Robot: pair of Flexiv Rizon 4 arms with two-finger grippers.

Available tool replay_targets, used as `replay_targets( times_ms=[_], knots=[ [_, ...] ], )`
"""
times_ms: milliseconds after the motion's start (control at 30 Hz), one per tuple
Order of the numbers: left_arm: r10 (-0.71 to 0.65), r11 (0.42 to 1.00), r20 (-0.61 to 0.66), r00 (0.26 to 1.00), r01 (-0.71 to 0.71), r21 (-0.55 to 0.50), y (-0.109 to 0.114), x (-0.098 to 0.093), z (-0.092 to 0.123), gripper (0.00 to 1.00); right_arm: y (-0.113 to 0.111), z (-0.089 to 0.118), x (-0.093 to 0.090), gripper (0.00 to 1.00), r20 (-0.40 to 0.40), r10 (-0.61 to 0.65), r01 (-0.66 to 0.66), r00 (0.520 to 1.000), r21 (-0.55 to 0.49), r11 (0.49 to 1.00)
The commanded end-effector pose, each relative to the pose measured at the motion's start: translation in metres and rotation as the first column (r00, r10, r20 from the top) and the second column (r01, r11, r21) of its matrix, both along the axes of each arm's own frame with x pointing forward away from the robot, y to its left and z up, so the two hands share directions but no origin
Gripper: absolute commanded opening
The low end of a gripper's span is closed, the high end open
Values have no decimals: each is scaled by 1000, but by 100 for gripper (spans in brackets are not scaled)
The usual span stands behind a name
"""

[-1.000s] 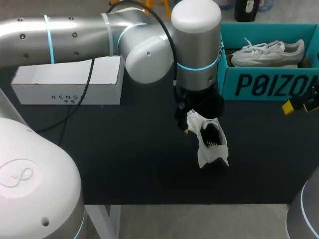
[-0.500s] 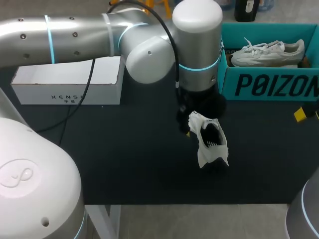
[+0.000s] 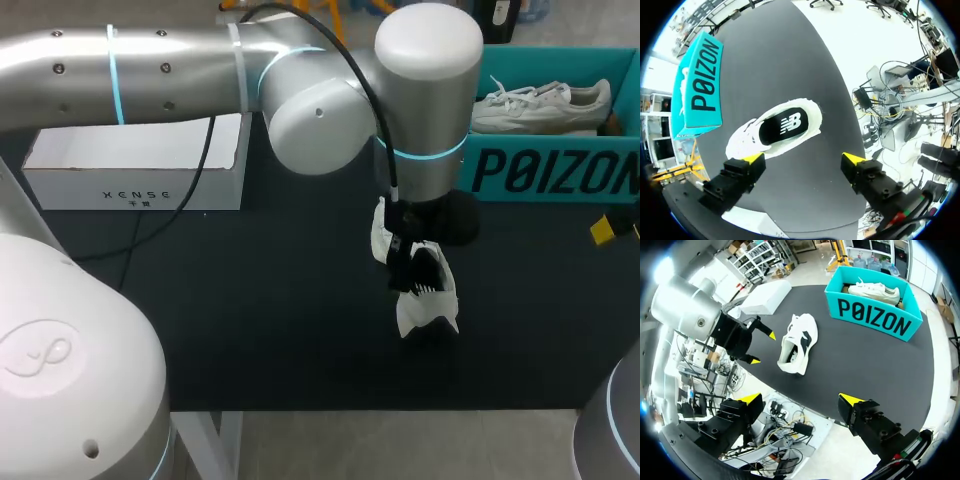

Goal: Take the shoe out of the shoebox, open the shoe tongue, remove and reinsert the insole, then place the shoe into the shoebox

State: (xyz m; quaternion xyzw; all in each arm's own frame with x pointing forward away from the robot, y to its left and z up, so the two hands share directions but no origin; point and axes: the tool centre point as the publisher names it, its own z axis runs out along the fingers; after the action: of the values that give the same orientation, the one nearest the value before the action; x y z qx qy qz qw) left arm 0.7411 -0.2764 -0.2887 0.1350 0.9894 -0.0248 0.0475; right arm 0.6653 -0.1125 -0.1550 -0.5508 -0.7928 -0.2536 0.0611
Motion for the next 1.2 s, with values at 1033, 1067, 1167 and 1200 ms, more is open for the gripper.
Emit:
replay_targets(
  times_ms=[1033,1067,1167,1200],
  knots=[
    [221,974,-8,975,-221,51,-48,-23,-70,100,1,-1,1,100,-1,-1,1,1000,-3,1000],
    [221,974,-7,975,-221,50,-49,-22,-71,100,1,-1,1,100,-1,-1,1,1000,-3,1000],
    [216,975,-10,976,-215,53,-53,-21,-73,100,1,-1,1,100,-1,-1,1,1000,-3,1000],
    [215,975,-10,977,-214,56,-54,-20,-74,100,1,-1,1,100,-1,-1,1,1000,-3,1000]
  ],
)
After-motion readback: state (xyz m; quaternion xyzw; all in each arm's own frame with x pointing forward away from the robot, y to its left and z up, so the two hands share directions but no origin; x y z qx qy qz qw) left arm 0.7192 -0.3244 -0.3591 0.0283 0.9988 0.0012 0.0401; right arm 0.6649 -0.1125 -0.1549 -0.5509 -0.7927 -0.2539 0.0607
